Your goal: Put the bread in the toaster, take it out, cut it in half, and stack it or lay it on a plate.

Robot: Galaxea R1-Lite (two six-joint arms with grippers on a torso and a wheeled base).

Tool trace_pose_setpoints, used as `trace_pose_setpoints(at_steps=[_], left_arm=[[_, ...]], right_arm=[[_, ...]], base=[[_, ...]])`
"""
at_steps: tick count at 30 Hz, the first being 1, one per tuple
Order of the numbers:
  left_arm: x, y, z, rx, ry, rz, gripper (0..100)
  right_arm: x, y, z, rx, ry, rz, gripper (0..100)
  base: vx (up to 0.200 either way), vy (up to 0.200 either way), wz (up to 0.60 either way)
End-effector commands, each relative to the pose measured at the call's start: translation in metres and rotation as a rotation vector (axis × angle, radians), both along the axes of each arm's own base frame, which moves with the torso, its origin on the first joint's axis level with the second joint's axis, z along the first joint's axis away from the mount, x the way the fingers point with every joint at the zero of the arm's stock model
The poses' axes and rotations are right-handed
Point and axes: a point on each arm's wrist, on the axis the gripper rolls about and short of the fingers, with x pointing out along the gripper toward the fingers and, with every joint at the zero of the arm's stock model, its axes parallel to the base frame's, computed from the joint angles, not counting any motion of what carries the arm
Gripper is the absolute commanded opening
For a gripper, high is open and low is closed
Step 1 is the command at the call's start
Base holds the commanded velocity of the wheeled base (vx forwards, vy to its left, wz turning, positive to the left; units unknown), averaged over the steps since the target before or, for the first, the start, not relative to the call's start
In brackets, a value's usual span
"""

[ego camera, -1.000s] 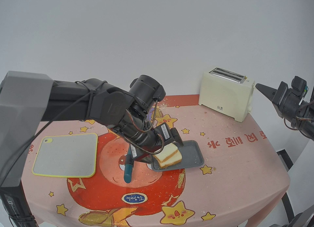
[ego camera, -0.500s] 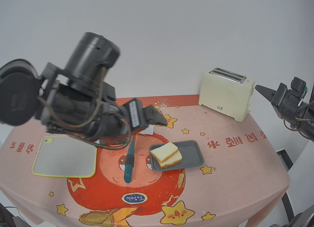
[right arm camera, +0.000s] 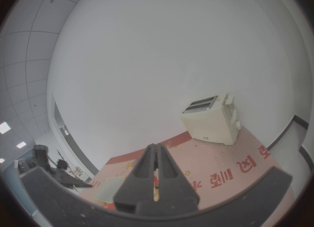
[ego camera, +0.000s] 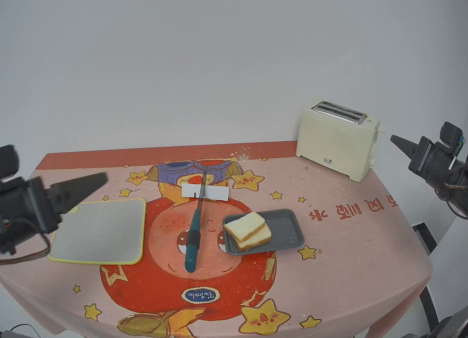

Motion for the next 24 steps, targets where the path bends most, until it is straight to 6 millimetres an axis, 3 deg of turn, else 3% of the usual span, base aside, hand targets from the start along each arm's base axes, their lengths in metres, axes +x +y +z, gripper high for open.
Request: trace_pose_setpoints(at_steps=[1, 7, 14, 22, 24], left_arm=[[-0.067, 0.040, -0.028, 0.011, -0.229, 0.167, 100], [-0.104, 0.051, -0.066, 0.017, -0.265, 0.267, 100], [-0.137, 0.055, -0.100, 0.079, -0.270, 0.345, 100], [-0.125, 0.055, -0.137, 0.146, -0.133, 0.392, 100], [-0.120, 0.054, -0.156, 0.179, -0.070, 0.371, 100]], right_arm=[[-0.079, -0.034, 0.005, -0.121, -0.087, -0.112, 0], [-0.132, -0.045, -0.015, -0.142, -0.074, -0.128, 0], [-0.174, -0.055, -0.045, -0.297, -0.025, -0.221, 0], [-0.189, -0.056, -0.089, -0.333, 0.024, -0.240, 0], [-0.194, -0.056, -0.111, -0.372, 0.033, -0.200, 0]], base=[[0.000, 0.000, 0.00], [0.000, 0.000, 0.00], [0.000, 0.000, 0.00], [0.000, 0.000, 0.00], [0.000, 0.000, 0.00]])
